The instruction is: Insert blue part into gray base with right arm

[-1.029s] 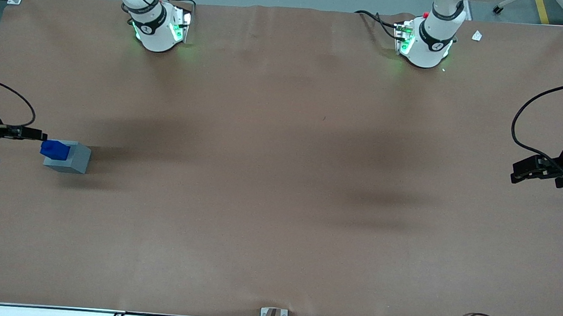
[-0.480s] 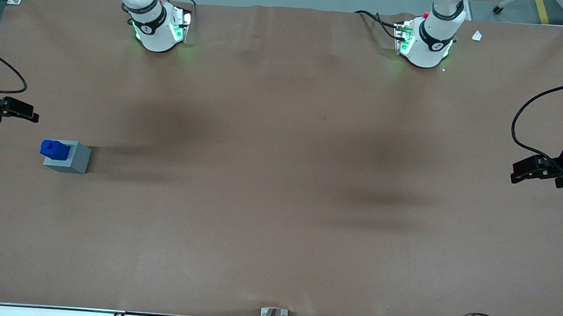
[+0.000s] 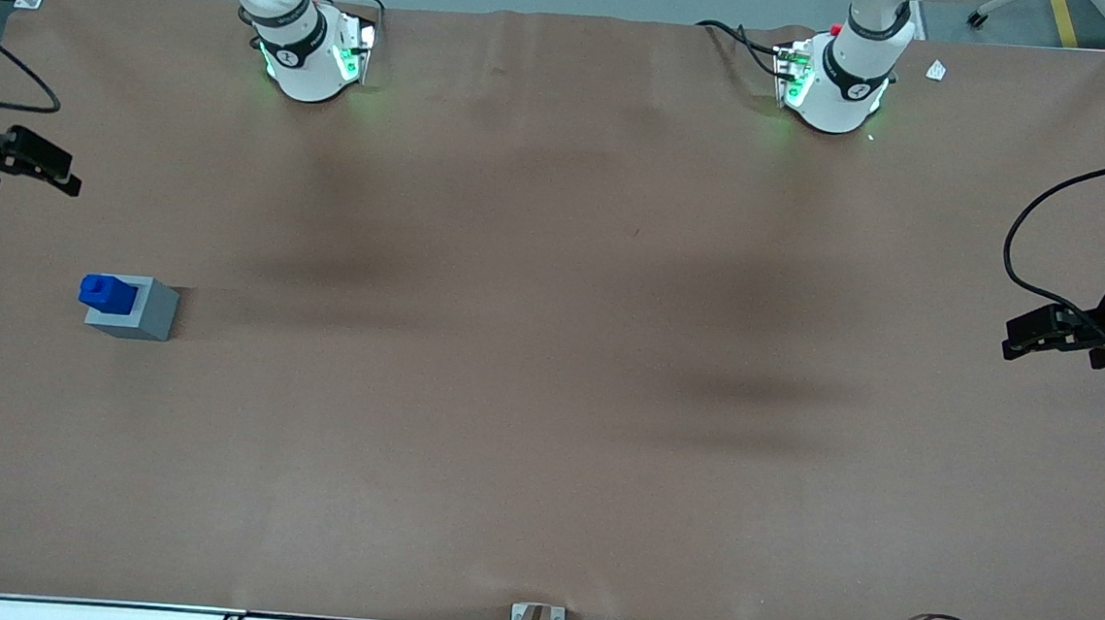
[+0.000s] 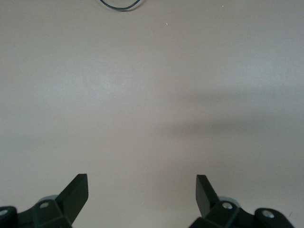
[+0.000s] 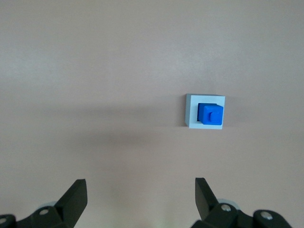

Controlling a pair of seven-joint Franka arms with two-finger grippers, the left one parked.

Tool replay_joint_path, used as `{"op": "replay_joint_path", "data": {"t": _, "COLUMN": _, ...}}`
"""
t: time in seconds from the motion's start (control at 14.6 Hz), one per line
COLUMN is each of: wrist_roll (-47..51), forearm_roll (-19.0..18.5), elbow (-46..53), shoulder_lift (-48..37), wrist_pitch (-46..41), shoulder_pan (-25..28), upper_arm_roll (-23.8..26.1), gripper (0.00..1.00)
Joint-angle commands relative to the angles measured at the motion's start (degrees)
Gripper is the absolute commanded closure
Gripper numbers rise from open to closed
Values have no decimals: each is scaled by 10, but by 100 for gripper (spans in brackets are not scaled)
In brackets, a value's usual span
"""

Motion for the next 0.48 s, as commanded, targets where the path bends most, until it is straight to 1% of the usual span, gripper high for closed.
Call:
{"op": "replay_joint_path", "data": {"t": 0.0, "wrist_roll": 21, "forearm_roll": 0, "elbow": -47, "shoulder_lift": -66, "wrist_pitch": -2, "shoulder_pan": 15, "upper_arm_roll": -3, "gripper": 0}}
{"op": "replay_joint_path", "data": {"t": 0.14, "wrist_roll": 21, "forearm_roll": 0, "elbow": -79, "shoulder_lift": -93, "wrist_pitch": 5, "shoulder_pan": 15, "upper_arm_roll": -3, "gripper": 0}}
{"op": "replay_joint_path", "data": {"t": 0.41, "wrist_roll": 15, "forearm_roll": -1, "elbow": -68, "shoulder_lift": -93, "wrist_pitch": -3, "shoulder_pan": 17, "upper_arm_roll": -3, "gripper": 0}}
